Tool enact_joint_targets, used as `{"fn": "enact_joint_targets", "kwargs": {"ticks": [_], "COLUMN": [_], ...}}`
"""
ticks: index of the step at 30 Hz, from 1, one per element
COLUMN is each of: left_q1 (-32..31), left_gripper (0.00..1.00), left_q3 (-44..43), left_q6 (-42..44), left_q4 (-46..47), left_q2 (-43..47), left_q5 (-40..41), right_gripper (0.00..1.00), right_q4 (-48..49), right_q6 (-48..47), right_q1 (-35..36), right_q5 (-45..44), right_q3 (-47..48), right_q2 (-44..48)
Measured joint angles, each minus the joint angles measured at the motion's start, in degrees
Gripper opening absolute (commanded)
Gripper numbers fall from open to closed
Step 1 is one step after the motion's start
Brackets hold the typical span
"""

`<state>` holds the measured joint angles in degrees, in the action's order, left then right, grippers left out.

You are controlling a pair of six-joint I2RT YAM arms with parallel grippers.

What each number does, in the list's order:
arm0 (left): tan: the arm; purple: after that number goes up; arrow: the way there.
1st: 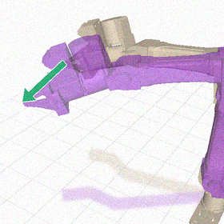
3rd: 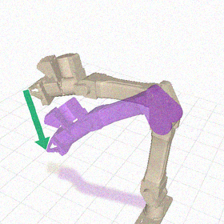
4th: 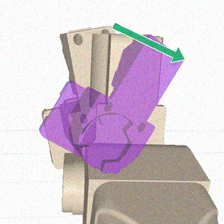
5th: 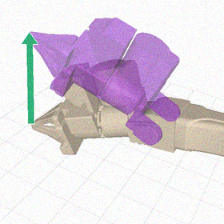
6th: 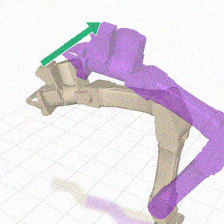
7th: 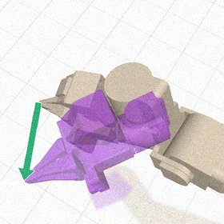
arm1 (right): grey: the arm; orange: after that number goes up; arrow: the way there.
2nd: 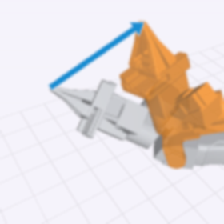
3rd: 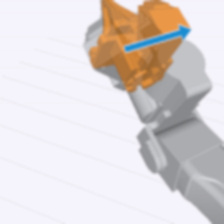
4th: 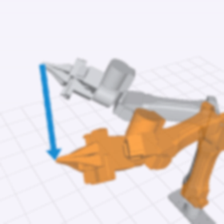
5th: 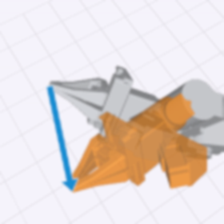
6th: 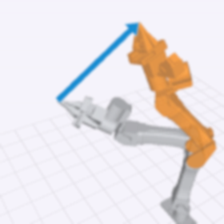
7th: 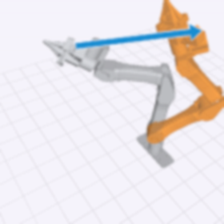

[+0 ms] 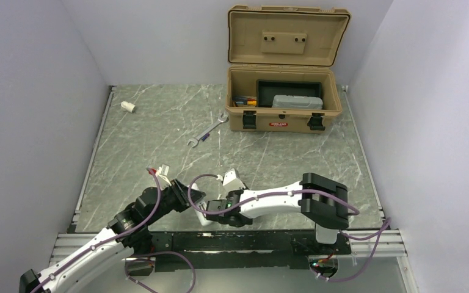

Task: Load the batteries into the remote control

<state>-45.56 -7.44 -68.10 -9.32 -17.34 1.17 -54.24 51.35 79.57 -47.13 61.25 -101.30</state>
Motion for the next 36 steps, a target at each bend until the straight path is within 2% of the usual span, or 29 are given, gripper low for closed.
{"fn": "enact_joint_targets", "kwargs": {"ticks": [10,16,18,28,32,36], "left_q1": [0.0,0.0,0.0,0.0,0.0,0.0], "left_gripper": [0.0,0.0,0.0,0.0,0.0,0.0], "left_q3": [-0.04,-0.04,-0.04,-0.04,-0.04,-0.04], "left_q6": [0.0,0.0,-0.02,-0.02,-0.02,0.0], "left_q4": [-1.97,-2.58,-2.58,-2.58,-2.58,-2.58], "left_q2": [1.6,1.81,2.01,2.25,2.25,2.19], "left_q5": [0.04,0.07,0.09,0.15,0.15,0.15], "right_gripper": [0.0,0.02,0.07,0.45,0.51,0.53], "right_q4": [-3.34,-2.32,-1.64,3.78,6.97,9.79], "right_q6": [2.19,0.68,0.0,-2.89,-3.78,-3.87], "right_q1": [-0.68,-0.68,-0.57,0.13,0.33,0.44], "right_q5": [-2.1,-1.86,-1.55,1.84,3.3,3.96], "right_q3": [1.6,1.62,1.6,1.07,-0.63,-2.38], "right_q2": [-6.38,-6.67,-6.64,-5.86,-1.99,2.64]}}
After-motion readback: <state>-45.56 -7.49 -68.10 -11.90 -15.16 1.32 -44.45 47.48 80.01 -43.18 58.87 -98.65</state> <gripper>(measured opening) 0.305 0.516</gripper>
